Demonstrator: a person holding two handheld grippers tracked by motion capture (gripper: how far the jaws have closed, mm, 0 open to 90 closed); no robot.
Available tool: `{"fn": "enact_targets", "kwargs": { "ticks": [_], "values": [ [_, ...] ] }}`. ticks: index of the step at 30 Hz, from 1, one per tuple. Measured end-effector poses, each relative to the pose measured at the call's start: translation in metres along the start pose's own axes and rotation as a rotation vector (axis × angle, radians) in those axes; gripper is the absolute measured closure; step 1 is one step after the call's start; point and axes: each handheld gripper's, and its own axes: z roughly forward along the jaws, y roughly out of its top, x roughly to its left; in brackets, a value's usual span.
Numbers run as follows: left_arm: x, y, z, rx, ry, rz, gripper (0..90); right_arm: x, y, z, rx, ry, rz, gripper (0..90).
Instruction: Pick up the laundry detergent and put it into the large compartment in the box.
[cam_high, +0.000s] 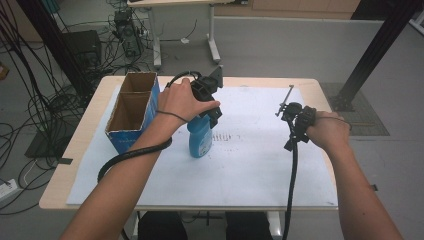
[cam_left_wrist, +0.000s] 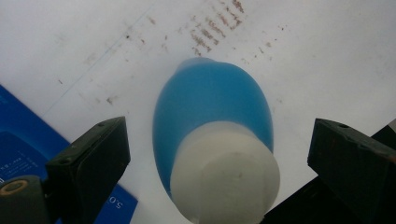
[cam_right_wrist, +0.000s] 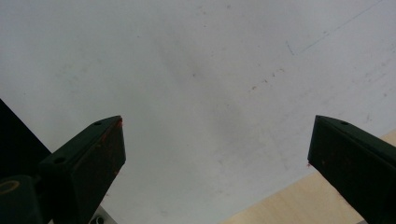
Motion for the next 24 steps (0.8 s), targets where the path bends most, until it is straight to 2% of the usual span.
{"fn": "enact_targets", "kwargs": {
  "ticks": [14, 16, 24],
  "values": [
    [-0.0038, 0.0000, 0.0000, -0.001, 0.014, 0.006, 5.1, 0.0008, -0.0011, 0.0001, 0.002, -0.003, 0.008, 3.9],
    [-0.0013, -0.0009, 0.0008, -0.006, -0.001, -0.005, 4.9, 0.0007, -0.0016, -0.0002, 0.002, -0.002, 0.007, 4.0],
    [-0.0041, 0.0012, 0.0025, 0.004, 0.015, -0.005, 10.8, 0.0010, -0.0012, 0.0006, 0.004, 0.000, 0.005, 3.8]
  ]
}}
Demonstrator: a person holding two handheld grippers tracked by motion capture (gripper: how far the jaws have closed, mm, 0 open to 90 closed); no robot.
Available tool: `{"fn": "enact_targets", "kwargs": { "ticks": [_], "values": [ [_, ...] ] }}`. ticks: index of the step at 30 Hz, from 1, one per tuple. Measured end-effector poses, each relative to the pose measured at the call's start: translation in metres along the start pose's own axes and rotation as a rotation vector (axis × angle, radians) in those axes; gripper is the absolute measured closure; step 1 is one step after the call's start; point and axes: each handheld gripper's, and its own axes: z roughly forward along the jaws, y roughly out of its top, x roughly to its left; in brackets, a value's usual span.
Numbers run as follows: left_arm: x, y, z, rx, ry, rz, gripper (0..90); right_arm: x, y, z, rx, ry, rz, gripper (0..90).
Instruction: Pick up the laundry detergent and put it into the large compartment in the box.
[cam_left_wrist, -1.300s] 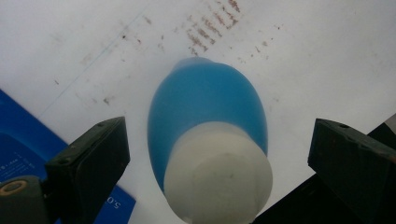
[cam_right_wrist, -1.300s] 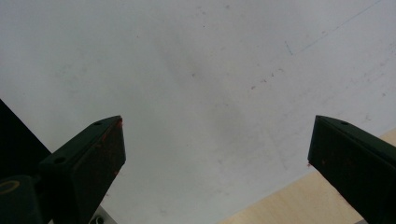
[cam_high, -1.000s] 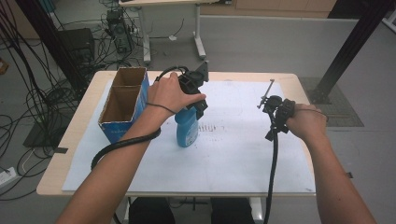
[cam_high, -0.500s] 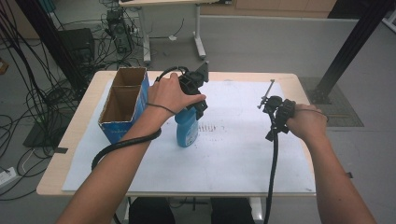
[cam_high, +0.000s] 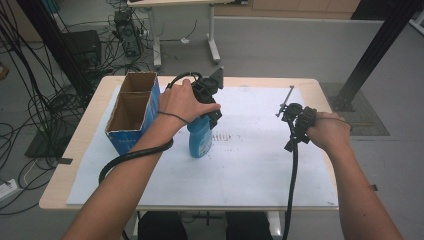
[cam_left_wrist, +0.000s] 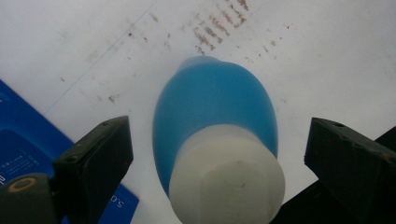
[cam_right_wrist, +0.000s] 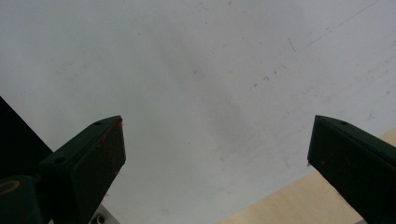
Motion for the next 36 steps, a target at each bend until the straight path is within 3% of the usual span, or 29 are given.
{"fn": "enact_targets", "kwargs": {
  "ticks": [18, 26, 36],
  "values": [
    [-0.0020, 0.0014, 0.0072, 0.009, 0.012, -0.014, 24.9, -0.0003, -0.0012, 0.0034, 0.003, 0.006, 0.002, 3.9],
    [-0.0035, 0.0003, 0.0067, 0.005, 0.023, -0.014, 35.6, 0.0001, -0.0018, 0.0020, -0.001, 0.002, 0.002, 3.9],
    [-0.0020, 0.0019, 0.0069, 0.013, 0.016, -0.023, 37.2, 0.0015, -0.0025, 0.0016, 0.002, -0.004, 0.004, 3.9]
  ]
}}
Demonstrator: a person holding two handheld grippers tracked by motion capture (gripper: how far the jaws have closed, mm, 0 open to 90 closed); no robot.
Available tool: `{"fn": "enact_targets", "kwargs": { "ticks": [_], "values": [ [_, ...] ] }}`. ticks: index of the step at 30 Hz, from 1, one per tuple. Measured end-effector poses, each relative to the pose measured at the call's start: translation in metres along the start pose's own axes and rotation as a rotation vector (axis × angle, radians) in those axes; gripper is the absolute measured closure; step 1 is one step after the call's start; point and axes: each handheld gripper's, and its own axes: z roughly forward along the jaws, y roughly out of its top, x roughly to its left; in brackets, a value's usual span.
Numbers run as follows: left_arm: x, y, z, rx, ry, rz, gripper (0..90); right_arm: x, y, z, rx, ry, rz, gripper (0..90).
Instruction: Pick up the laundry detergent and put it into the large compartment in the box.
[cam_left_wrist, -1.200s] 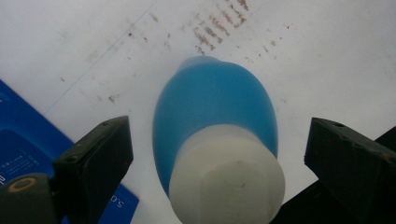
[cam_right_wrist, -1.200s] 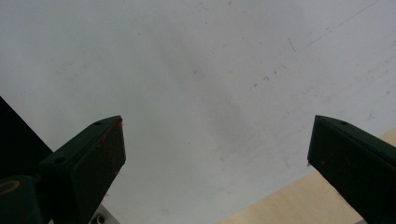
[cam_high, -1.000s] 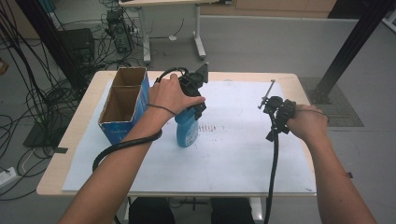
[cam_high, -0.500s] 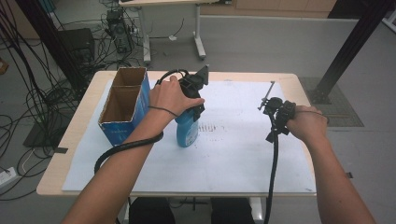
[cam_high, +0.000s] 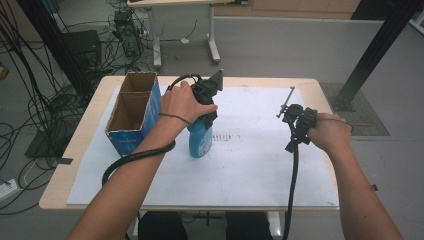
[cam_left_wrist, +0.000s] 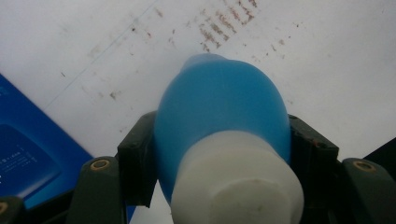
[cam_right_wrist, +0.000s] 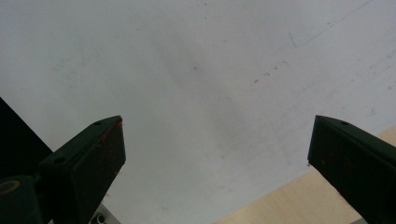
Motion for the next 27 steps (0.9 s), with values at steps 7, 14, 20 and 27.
{"fn": "enact_targets", "kwargs": {
  "ticks": [7, 14, 20, 27],
  "values": [
    [0.0006, 0.0009, 0.0000, 0.004, -0.002, -0.003, 37.3, 0.0000, -0.0006, -0.0003, -0.002, -0.001, -0.001, 3.9],
    [-0.0004, 0.0024, 0.0002, 0.009, 0.001, -0.006, 37.3, 0.0009, -0.0013, -0.0008, -0.004, -0.004, 0.002, 3.8],
    [0.0003, 0.0017, 0.0000, 0.009, 0.000, -0.005, 37.3, 0.0018, -0.0013, -0.0008, 0.000, -0.007, 0.002, 4.0],
    [0.0003, 0.0026, 0.0001, 0.012, -0.001, -0.008, 37.4, 0.0022, -0.0004, -0.0024, 0.002, -0.010, -0.003, 3.9]
  ]
}}
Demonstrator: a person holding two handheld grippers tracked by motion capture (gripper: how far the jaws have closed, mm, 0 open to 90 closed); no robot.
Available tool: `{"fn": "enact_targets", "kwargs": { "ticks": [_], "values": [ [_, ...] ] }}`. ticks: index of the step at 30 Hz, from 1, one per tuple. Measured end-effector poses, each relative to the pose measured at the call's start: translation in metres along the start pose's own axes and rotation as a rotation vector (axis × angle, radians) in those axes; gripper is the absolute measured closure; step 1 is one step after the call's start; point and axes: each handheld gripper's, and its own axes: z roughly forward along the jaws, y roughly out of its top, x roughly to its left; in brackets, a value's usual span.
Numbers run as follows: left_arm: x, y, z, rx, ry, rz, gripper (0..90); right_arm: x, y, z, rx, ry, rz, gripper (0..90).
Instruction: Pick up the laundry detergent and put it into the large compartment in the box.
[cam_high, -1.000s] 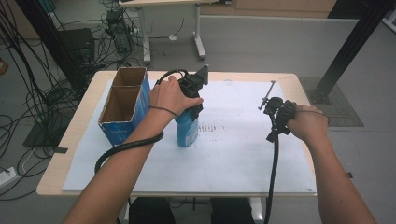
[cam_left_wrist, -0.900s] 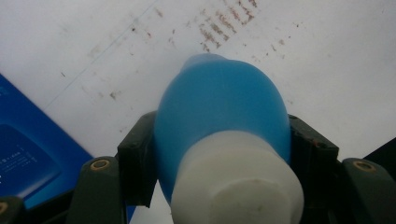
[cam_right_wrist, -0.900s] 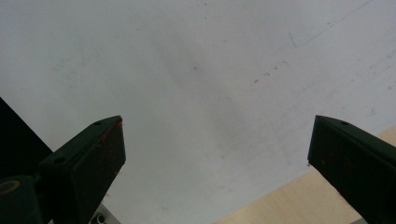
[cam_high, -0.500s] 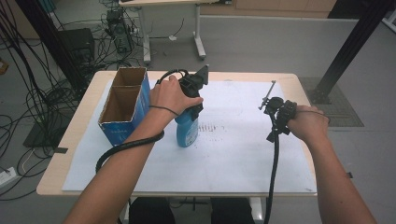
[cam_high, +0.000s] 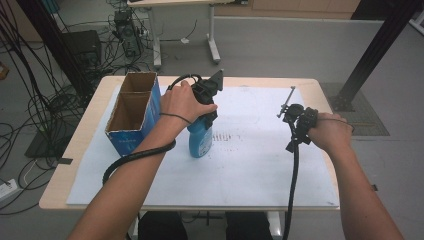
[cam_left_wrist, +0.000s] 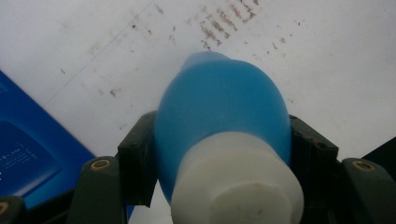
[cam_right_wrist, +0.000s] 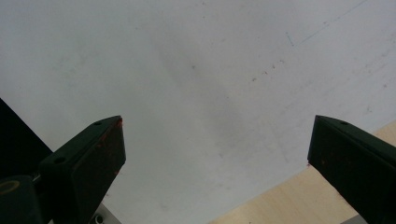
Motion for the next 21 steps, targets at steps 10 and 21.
{"fn": "enact_targets", "kwargs": {
  "ticks": [10, 21],
  "values": [
    [0.0008, -0.0006, 0.0001, -0.003, -0.003, -0.004, 37.4, -0.0004, -0.0004, 0.0009, 0.002, 0.001, 0.000, 4.1],
    [0.0010, -0.0002, 0.0001, -0.001, -0.003, -0.006, 37.4, 0.0004, -0.0034, -0.0002, -0.006, -0.003, 0.008, 3.8]
  ]
}}
